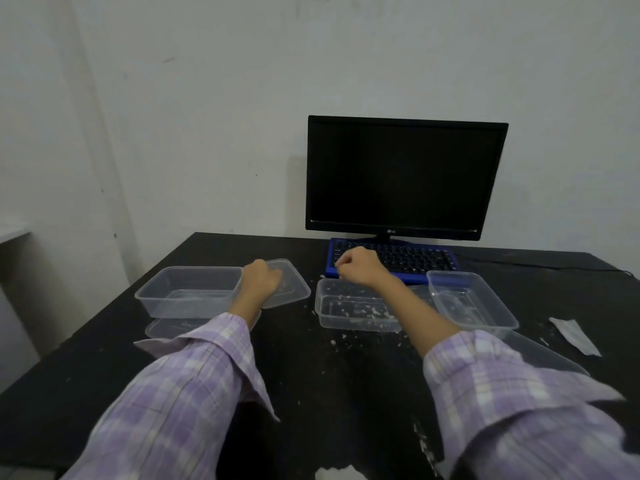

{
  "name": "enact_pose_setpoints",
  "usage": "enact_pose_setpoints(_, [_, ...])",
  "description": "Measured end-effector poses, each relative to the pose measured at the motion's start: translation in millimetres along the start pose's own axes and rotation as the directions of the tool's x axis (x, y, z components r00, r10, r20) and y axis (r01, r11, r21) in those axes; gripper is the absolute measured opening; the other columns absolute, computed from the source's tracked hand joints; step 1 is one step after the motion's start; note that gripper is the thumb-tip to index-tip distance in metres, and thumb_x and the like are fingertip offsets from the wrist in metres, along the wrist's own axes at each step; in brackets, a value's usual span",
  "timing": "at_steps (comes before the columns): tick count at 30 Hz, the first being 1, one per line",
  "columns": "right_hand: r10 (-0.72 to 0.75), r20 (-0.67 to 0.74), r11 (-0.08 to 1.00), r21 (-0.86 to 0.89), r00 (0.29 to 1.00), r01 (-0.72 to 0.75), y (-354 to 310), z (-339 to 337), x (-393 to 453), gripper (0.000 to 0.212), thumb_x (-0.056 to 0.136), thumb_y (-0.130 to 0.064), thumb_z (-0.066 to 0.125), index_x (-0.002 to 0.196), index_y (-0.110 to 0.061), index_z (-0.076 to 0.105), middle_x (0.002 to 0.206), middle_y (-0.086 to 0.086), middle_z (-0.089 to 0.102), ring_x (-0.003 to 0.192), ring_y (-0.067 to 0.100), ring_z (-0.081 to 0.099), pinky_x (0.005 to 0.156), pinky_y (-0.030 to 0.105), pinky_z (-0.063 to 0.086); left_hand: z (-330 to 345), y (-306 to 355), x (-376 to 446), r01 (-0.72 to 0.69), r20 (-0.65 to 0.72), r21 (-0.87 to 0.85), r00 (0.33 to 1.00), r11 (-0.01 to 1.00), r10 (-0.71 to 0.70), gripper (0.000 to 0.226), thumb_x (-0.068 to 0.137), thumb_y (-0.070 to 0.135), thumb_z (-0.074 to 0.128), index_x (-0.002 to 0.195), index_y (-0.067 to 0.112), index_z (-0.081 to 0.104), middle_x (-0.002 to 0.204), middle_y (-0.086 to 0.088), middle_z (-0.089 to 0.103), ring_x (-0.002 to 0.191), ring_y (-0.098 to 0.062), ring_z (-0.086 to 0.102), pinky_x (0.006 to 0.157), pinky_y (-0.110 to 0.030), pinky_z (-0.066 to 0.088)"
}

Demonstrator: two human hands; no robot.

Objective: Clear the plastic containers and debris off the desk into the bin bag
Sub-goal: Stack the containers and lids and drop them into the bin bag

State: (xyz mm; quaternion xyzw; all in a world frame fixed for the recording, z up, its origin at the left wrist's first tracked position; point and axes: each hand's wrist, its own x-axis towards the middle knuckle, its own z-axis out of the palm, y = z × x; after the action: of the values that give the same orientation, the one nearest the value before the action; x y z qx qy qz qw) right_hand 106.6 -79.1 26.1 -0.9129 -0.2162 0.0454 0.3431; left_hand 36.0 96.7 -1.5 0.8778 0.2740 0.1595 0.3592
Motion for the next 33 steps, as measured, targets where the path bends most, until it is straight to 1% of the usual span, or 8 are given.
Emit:
enact_pose_setpoints(7, [-0.022,0.095,0.992,-0.119,0.995,0.033,-25,59,64,0.025,0.087,-0.006,0.056,0.108,-0.003,0.068,0.122,0.015,0.059,0.104,0.026,0.061,0.093,0.036,0.051,8,-12,36,0.087,0.081,0.100,0.992,0.991,-0.095,0.032,0.097,0.020,0.043,0.114,-0.003,0.054,0.110,-0.014,0.057,0.099,-0.027,0.053,0.083,-0.030,0.041])
enact_pose_setpoints(14, [0.020,0.138,0.953,-0.301,0.990,0.023,-25,83,85,0.024,0.091,-0.007,0.051,0.112,0.001,0.059,0.120,0.018,0.054,0.101,0.031,0.061,0.080,0.033,0.048,22,-18,57,0.192,0.066,0.047,0.979,0.980,-0.194,0.041,0.094,0.022,0.045,0.124,-0.005,0.049,0.122,-0.021,0.056,0.107,-0.030,0.056,0.080,-0.032,0.040])
enact_pose_setpoints(18, [0.035,0.088,0.980,-0.198,0.995,-0.016,-21,85,93,0.014,0.089,-0.008,0.056,0.077,-0.008,0.049,0.100,0.013,0.051,0.073,0.019,0.052,0.069,0.028,0.045,20,-13,62,0.248,0.058,-0.127,0.969,0.961,-0.242,0.049,0.092,0.025,0.047,0.132,-0.004,0.041,0.125,-0.022,0.055,0.110,-0.034,0.056,0.084,-0.035,0.047])
enact_pose_setpoints(21, [0.041,0.005,0.999,-0.014,0.999,-0.041,-19,73,98,0.011,0.085,-0.011,0.065,0.086,-0.002,0.058,0.102,0.012,0.062,0.082,0.020,0.060,0.065,0.023,0.051,12,0,64,0.226,0.024,-0.291,0.973,0.930,-0.230,0.055,0.091,0.022,0.049,0.138,-0.003,0.031,0.135,-0.023,0.047,0.119,-0.038,0.050,0.097,-0.041,0.046])
enact_pose_setpoints(24, [0.033,-0.108,0.987,0.158,0.994,-0.015,-19,49,94,0.017,0.085,-0.010,0.066,0.094,0.003,0.069,0.103,0.019,0.068,0.089,0.022,0.064,0.072,0.024,0.053,1,18,66,0.201,0.032,-0.475,0.977,0.857,-0.211,0.061,0.089,0.024,0.049,0.140,-0.002,0.029,0.138,-0.019,0.044,0.123,-0.036,0.047,0.096,-0.039,0.042])
enact_pose_setpoints(26, [0.045,-0.194,0.956,0.293,0.980,0.015,-18,33,89,0.006,0.084,-0.006,0.066,0.088,-0.003,0.069,0.102,0.018,0.067,0.098,0.028,0.065,0.085,0.033,0.055,-4,26,68,0.179,0.042,-0.608,0.980,0.773,-0.194,0.060,0.083,0.029,0.052,0.134,0.001,0.041,0.130,-0.015,0.052,0.114,-0.032,0.054,0.092,-0.037,0.045])
enact_pose_setpoints(28, [0.029,-0.263,0.925,0.372,0.964,0.074,-18,16,77,0.013,0.084,-0.004,0.066,0.096,-0.007,0.068,0.103,0.012,0.067,0.096,0.023,0.065,0.081,0.032,0.057,-6,33,64,0.161,0.073,-0.687,0.985,0.708,-0.153,0.047,0.088,0.029,0.049,0.126,0.002,0.048,0.117,-0.012,0.056,0.103,-0.026,0.055,0.086,-0.034,0.044])
enact_pose_setpoints(33, [-0.275,-0.396,0.925,0.139,0.876,0.353,-5,-17,44,0.020,0.086,-0.006,0.065,0.105,-0.009,0.069,0.099,0.004,0.071,0.090,0.007,0.065,0.076,0.011,0.050,-9,51,53,0.202,0.205,-0.850,0.978,0.486,-0.048,0.058,0.098,0.038,0.038,0.137,-0.005,0.035,0.130,-0.023,0.050,0.119,-0.033,0.052,0.095,-0.039,0.044])
